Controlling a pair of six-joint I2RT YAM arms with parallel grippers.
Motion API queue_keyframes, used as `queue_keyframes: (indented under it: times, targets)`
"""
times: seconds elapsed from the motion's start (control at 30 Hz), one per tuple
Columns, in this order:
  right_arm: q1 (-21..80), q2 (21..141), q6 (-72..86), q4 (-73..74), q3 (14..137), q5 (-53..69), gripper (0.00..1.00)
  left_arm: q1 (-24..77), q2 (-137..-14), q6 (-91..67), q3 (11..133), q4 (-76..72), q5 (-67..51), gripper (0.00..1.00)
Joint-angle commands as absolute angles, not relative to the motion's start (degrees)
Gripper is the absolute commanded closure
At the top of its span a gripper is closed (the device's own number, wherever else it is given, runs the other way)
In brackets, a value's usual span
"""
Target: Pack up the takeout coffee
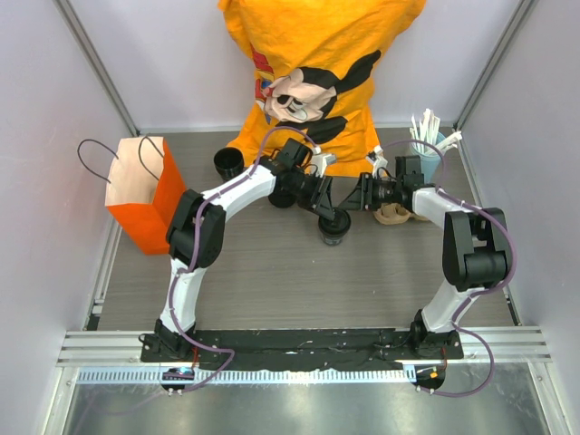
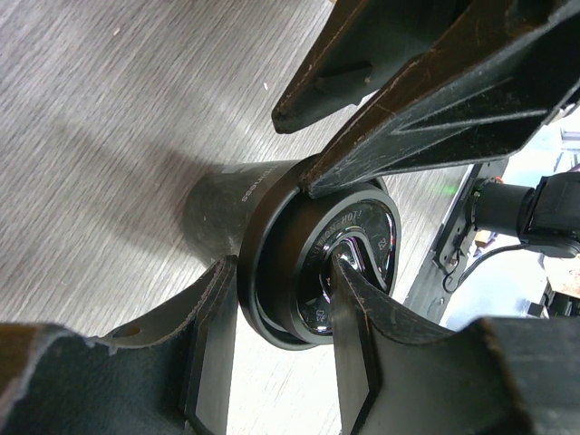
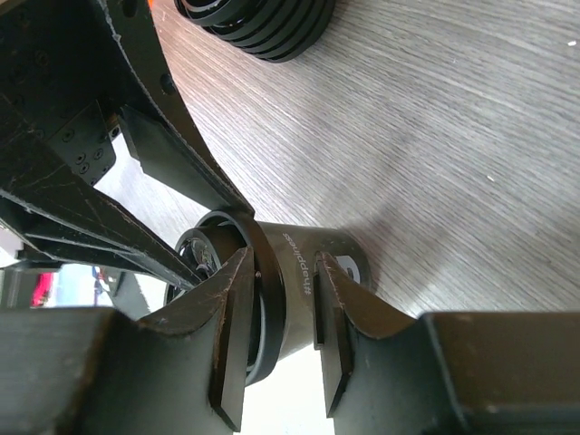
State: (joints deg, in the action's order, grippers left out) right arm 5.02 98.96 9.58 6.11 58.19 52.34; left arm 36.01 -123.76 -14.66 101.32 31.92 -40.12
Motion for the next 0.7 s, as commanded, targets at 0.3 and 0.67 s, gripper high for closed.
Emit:
queue_keyframes:
  times: [0.3, 0.67]
  targets:
    - [11.25, 96.68, -1.21, 17.22, 57.3, 41.84, 0.65, 37.18, -125.42, -7.82, 96.94, 38.23, -24.17, 1.0]
    - [15.12, 96.06, -6.77, 21.36, 56.25, 33.59, 0.64, 37.79, -124.63, -6.68, 96.77, 39.11, -22.06, 1.0]
